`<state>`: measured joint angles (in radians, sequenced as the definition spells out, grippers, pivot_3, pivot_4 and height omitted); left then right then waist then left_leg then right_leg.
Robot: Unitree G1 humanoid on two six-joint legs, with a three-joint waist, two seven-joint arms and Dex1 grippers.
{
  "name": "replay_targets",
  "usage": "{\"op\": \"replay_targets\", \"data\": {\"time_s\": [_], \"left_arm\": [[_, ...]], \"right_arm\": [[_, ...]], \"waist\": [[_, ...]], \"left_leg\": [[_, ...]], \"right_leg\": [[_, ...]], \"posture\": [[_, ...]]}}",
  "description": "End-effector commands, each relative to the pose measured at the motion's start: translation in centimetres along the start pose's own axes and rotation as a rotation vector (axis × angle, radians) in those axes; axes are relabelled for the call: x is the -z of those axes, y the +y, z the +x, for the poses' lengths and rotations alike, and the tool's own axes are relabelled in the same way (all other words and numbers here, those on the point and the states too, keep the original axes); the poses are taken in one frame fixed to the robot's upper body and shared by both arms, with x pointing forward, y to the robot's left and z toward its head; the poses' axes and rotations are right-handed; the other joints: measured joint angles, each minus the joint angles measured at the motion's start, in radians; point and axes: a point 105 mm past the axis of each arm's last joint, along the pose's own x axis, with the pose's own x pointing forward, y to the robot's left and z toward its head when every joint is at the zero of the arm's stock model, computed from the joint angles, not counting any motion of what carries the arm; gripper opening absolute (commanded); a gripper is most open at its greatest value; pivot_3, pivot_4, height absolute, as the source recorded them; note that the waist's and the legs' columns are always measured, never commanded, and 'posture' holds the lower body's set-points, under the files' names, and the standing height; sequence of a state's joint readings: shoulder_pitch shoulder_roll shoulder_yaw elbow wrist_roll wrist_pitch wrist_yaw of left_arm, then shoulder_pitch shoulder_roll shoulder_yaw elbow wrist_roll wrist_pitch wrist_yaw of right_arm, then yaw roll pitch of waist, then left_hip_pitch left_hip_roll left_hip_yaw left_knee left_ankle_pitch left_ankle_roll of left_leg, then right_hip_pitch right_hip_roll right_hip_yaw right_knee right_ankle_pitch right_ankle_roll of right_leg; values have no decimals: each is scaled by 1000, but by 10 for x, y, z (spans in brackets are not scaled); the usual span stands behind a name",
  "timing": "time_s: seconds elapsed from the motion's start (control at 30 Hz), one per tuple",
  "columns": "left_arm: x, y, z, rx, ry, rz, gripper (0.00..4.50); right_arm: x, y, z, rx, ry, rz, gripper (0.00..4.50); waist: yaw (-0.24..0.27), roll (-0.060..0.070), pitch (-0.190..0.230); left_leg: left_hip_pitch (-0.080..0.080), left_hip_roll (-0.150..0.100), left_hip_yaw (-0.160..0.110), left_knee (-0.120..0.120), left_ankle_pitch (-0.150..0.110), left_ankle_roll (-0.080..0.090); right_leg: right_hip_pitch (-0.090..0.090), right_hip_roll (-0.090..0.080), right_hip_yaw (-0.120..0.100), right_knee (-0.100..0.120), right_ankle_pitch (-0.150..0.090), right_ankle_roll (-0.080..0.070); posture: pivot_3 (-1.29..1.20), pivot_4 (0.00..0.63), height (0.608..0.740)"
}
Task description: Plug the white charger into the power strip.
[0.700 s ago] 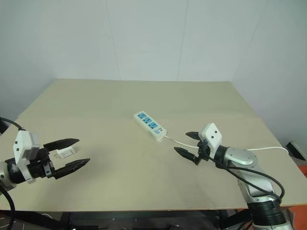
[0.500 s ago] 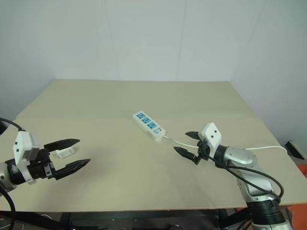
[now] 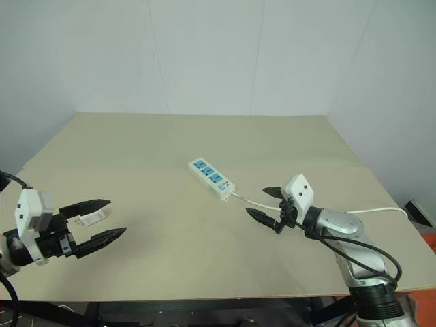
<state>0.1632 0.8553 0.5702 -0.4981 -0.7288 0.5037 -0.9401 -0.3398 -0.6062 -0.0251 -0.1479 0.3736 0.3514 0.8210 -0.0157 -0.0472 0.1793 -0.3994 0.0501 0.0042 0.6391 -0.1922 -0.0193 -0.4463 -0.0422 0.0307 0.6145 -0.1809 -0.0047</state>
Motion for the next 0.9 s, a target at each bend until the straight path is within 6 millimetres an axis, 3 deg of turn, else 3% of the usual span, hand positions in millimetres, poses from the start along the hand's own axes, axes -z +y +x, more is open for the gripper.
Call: {"op": "replay_targets", "data": {"time_s": [0.03,0.23,0.43,0.67,0.9], "left_arm": [[-11,-3,-1,-2,-28,41,4500],[-12,-2,2,4,-36,48,4500],[-12,-4,3,8,-41,46,4500],[-10,-5,-1,0,-39,48,4500],[-8,-6,-2,-4,-40,43,4500]], "right_arm": [[-7,-4,16,60,-36,-8,4442],[3,4,66,90,-46,53,4442],[16,-4,112,192,-5,45,4442],[22,-15,128,247,-20,69,4442],[18,-8,153,237,-80,143,4442]], "waist": [[-4,0,0],[-21,0,0],[-29,0,0],[-31,0,0],[-53,0,0]], "left_leg": [[0,0,0,0,0,0],[1,0,0,0,0,0],[0,0,0,1,0,0],[-1,0,1,1,0,0],[0,0,1,1,0,0]], "right_leg": [[0,0,0,0,0,0],[-1,1,1,3,0,0],[-4,1,3,7,0,0],[-6,2,5,10,0,0],[-7,5,8,13,0,0]], "posture": [[0,150,740],[0,150,740],[0,150,740],[0,150,740],[0,150,740]]}}
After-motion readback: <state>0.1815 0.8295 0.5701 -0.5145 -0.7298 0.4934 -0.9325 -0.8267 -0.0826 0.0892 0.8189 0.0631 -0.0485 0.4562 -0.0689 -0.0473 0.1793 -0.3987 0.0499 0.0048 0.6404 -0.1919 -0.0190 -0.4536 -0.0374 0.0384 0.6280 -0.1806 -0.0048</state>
